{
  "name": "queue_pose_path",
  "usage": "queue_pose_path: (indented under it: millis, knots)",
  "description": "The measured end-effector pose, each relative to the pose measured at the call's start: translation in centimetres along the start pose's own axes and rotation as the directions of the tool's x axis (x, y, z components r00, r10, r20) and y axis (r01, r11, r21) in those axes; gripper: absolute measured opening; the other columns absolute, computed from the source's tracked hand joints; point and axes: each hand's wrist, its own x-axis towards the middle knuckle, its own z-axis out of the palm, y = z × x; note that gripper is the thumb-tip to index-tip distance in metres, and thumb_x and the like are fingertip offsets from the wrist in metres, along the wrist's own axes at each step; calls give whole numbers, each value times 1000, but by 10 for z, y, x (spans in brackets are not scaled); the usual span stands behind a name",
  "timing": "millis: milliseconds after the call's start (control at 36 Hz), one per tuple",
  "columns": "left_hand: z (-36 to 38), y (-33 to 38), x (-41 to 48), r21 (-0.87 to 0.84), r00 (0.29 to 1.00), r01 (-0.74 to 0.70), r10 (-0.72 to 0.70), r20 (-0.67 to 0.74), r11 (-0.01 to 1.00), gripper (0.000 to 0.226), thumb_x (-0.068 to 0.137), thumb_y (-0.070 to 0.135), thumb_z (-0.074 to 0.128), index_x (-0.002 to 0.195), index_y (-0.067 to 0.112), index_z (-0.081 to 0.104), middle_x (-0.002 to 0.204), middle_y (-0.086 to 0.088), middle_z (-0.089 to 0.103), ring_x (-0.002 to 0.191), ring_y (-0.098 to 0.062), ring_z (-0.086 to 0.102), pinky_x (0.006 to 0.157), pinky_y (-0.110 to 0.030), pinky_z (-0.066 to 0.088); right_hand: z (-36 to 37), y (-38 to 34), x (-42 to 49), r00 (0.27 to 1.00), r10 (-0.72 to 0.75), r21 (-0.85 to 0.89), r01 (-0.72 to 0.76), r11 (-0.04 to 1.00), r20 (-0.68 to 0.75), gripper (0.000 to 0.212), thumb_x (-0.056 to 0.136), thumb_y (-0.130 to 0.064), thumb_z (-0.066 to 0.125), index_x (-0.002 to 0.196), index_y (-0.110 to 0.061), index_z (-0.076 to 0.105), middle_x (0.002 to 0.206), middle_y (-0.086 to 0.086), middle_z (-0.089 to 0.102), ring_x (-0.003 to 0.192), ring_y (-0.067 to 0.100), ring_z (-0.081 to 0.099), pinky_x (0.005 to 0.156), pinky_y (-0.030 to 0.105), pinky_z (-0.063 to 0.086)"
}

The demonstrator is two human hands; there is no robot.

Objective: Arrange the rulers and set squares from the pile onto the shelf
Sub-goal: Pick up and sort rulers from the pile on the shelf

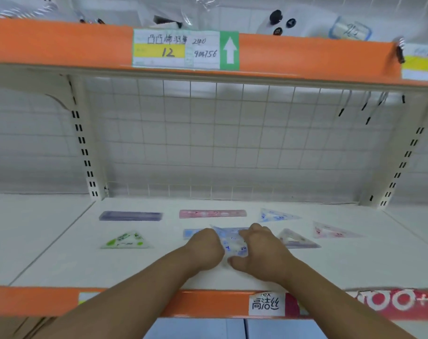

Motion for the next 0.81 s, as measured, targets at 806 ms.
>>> queue_pose_path:
  millis: [806]
  knots:
    - [-23,-38,7,112,984,68,-48,-172,991,23,98,14,38,106,8,58,101,-8,61,82,-19,52,69,-24,39,5,-5,1,995,-16,-90,25,996,95,36,80,-47,59,96,-15,52,107,2,48,102,21,47,89,33,42]
